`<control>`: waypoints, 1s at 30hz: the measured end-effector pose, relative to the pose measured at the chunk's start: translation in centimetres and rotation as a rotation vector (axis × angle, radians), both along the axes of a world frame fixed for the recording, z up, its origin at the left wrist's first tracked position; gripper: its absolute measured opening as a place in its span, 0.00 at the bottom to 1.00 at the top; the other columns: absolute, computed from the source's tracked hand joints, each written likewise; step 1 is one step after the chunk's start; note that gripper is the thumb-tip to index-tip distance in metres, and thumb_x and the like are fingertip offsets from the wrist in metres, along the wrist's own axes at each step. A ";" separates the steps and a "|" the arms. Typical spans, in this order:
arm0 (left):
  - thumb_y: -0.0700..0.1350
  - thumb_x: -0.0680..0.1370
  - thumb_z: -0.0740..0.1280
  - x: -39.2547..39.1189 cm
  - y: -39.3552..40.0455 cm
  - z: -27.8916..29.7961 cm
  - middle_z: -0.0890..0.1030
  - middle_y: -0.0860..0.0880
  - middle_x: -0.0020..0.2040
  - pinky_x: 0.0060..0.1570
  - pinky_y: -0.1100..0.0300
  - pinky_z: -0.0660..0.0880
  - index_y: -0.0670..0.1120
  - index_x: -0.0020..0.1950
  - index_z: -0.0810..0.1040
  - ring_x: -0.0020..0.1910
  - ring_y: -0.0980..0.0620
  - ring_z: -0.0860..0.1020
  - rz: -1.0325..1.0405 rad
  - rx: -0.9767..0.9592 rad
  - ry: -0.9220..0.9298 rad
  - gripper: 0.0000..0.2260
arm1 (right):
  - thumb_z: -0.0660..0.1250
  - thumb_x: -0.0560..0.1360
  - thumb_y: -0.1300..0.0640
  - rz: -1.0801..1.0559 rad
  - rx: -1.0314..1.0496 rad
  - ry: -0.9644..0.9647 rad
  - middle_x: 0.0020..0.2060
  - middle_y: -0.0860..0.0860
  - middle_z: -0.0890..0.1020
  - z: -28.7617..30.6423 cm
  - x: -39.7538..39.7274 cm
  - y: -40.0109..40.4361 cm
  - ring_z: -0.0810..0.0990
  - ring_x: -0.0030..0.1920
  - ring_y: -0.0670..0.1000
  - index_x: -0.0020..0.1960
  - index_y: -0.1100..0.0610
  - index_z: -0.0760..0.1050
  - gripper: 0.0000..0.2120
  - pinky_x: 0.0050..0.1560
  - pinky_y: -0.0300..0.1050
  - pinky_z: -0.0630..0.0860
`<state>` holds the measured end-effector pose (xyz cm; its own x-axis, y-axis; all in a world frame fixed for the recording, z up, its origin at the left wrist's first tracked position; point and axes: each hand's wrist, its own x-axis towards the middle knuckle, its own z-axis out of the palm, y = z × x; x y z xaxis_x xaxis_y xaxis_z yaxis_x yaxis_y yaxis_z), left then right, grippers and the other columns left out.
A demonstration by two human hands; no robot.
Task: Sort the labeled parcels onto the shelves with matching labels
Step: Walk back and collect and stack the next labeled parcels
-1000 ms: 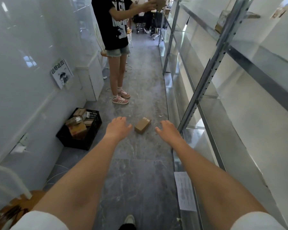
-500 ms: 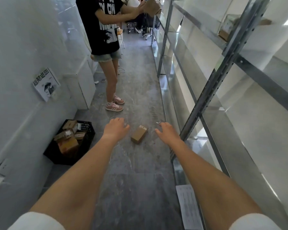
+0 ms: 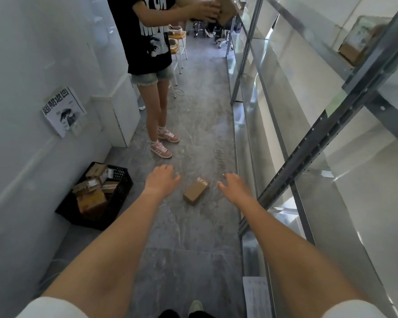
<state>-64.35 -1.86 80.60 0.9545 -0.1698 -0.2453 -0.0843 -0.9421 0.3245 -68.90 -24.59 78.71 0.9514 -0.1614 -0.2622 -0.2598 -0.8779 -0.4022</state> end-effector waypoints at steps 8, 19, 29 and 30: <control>0.53 0.82 0.56 4.7 -0.4 -3.1 0.69 0.42 0.73 0.68 0.48 0.66 0.42 0.76 0.65 0.72 0.42 0.66 0.023 -0.013 0.067 0.25 | 0.58 0.83 0.51 0.023 0.025 0.092 0.69 0.61 0.72 -3.6 4.7 -0.8 0.70 0.69 0.60 0.71 0.63 0.68 0.22 0.67 0.55 0.70; 0.53 0.82 0.58 15.6 0.2 -10.0 0.70 0.42 0.73 0.69 0.51 0.65 0.42 0.75 0.67 0.71 0.42 0.68 -0.010 -0.003 0.106 0.25 | 0.61 0.81 0.50 -0.111 0.086 0.138 0.67 0.60 0.75 -11.7 13.4 -0.7 0.74 0.67 0.60 0.71 0.62 0.70 0.23 0.66 0.53 0.72; 0.48 0.81 0.63 26.2 -1.6 -34.6 0.69 0.38 0.74 0.72 0.52 0.61 0.38 0.75 0.66 0.73 0.41 0.66 0.146 -0.200 0.168 0.25 | 0.60 0.82 0.51 -0.255 0.168 0.165 0.66 0.62 0.76 -35.6 23.0 -3.4 0.74 0.66 0.61 0.69 0.64 0.71 0.22 0.64 0.50 0.71; 0.47 0.81 0.64 27.4 -2.1 -37.9 0.69 0.37 0.74 0.72 0.52 0.60 0.37 0.74 0.66 0.73 0.41 0.66 0.159 -0.217 0.172 0.25 | 0.60 0.82 0.50 -0.252 0.172 0.161 0.66 0.62 0.76 -38.9 24.1 -3.8 0.75 0.66 0.61 0.68 0.64 0.71 0.21 0.64 0.51 0.72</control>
<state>-36.97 -3.94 42.67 0.9208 -0.0878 -0.3801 0.1321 -0.8465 0.5157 -44.80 -28.39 39.78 0.8313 -0.3268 -0.4497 -0.5324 -0.7005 -0.4752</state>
